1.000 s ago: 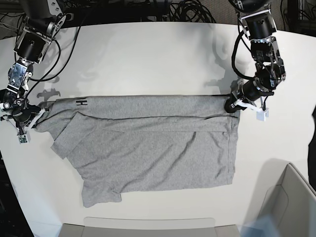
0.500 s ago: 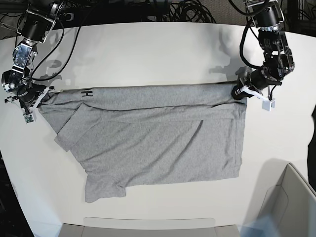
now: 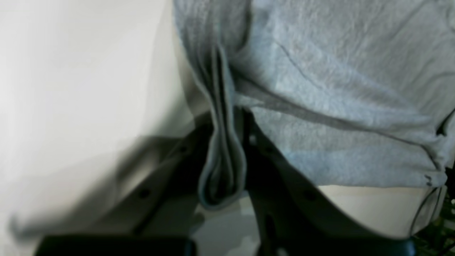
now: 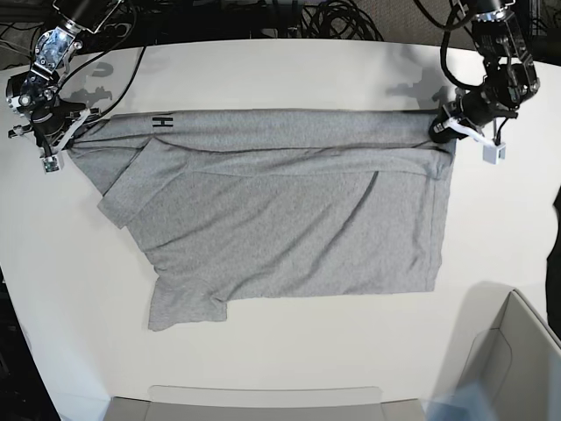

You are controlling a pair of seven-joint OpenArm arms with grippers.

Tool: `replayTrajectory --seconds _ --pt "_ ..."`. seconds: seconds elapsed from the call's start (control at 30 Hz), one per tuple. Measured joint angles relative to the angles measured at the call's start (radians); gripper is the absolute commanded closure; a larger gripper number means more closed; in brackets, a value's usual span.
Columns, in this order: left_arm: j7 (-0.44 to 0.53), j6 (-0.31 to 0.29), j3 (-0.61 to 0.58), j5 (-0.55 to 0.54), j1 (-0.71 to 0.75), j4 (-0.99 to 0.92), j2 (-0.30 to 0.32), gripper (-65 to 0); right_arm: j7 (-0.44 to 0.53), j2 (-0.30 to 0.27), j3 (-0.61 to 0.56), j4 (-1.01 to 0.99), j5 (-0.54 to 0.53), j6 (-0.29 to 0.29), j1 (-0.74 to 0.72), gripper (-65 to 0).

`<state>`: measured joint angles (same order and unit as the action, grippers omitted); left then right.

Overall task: Fold the T-shirt properly
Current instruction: 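Regrasp the folded edge and drag it back toward the robot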

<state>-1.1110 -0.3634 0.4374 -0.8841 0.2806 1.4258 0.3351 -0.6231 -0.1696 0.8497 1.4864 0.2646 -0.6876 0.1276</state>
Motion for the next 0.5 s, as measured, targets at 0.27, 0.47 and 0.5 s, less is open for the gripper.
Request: replayTrajectory --seconds 0.27,0.47,0.5 --pt "0.016 -0.001 0.001 -0.002 0.08 0.048 0.0 0.0 0.024 -0.002 0.003 0.026 -0.008 0.0 0.055 0.0" --pt "0.016 -0.005 0.001 -0.013 0.104 0.053 0.003 0.0 -0.007 0.058 0.122 0.09 -0.002 0.0 0.084 0.0" --pt "0.016 -0.008 0.001 -0.02 0.11 0.053 0.004 0.0 -0.007 0.061 0.143 0.093 -0.002 0.0 0.081 0.0"
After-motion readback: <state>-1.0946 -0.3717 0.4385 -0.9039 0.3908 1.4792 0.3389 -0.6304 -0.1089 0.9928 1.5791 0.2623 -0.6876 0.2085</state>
